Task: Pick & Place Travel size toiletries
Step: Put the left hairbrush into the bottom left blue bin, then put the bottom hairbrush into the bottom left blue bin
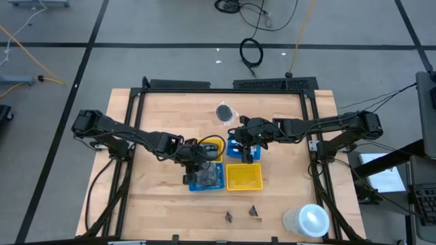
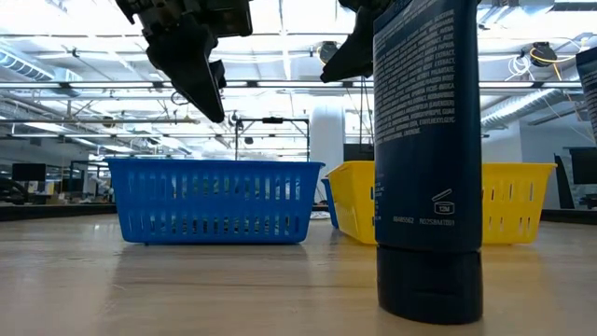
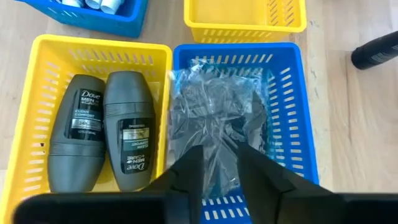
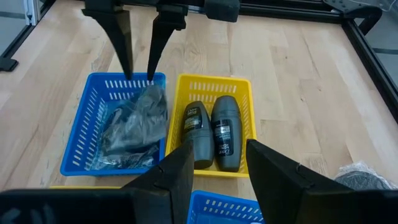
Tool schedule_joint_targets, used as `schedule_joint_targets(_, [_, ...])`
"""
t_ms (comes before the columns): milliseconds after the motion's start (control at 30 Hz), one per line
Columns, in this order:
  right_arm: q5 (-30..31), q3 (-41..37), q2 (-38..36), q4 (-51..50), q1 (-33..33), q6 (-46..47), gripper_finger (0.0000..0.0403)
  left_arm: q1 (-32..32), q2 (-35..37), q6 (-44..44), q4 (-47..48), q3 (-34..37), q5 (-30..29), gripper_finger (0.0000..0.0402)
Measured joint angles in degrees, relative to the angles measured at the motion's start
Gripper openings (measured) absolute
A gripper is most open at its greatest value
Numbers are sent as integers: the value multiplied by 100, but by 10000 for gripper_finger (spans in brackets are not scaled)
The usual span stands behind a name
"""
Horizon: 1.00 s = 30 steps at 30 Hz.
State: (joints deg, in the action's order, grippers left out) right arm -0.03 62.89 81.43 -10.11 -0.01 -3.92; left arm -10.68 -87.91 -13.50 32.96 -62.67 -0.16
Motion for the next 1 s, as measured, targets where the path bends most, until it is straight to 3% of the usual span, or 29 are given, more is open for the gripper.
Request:
schedule_joint_targets(267, [0,0,2,-2,-2,0,141,-33,1,7,-3,0,5,132])
schedule_joint_targets(733, [205,0,1,-2,-37,59,141,-22,1,79,-9,2,-194,134])
schedule_joint_targets(867, [753,-113,97,61,-269,208,141,-22,40,153,113,5,-521,134])
schedule_joint_targets(1000, [735,-205,297,42,-738,583,141,25,178,212,277,10,-1132,134])
